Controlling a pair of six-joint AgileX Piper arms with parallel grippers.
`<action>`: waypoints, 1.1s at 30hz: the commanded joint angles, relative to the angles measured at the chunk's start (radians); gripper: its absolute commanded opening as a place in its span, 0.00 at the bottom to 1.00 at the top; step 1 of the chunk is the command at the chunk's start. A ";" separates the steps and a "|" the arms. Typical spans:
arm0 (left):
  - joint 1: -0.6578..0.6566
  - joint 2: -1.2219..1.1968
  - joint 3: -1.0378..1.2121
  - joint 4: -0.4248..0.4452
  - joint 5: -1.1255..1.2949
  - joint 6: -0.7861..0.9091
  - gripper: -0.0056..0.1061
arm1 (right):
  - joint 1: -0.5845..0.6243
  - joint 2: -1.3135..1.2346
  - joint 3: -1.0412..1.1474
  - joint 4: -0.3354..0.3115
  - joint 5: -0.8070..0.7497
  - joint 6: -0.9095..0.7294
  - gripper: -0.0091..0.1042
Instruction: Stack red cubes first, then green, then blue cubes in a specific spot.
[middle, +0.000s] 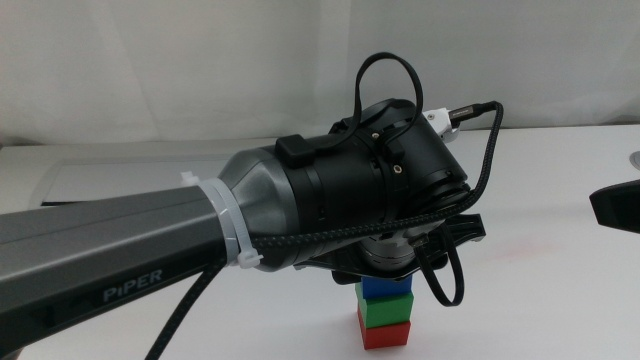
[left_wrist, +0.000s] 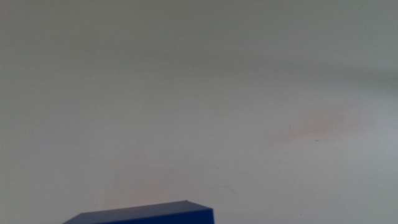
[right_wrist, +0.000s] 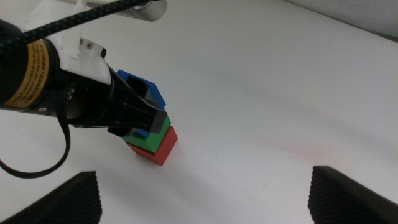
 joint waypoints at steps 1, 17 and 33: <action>0.004 0.009 -0.003 -0.008 -0.023 -0.044 0.55 | 0.000 -0.003 0.004 0.006 0.000 -0.008 0.86; 0.004 -0.116 -0.006 0.073 -0.187 0.064 0.88 | 0.000 -0.003 0.004 -0.005 -0.004 -0.008 0.86; 0.594 -0.391 -0.006 -0.124 -0.205 0.774 0.88 | 0.000 -0.003 0.004 0.031 -0.091 -0.004 0.86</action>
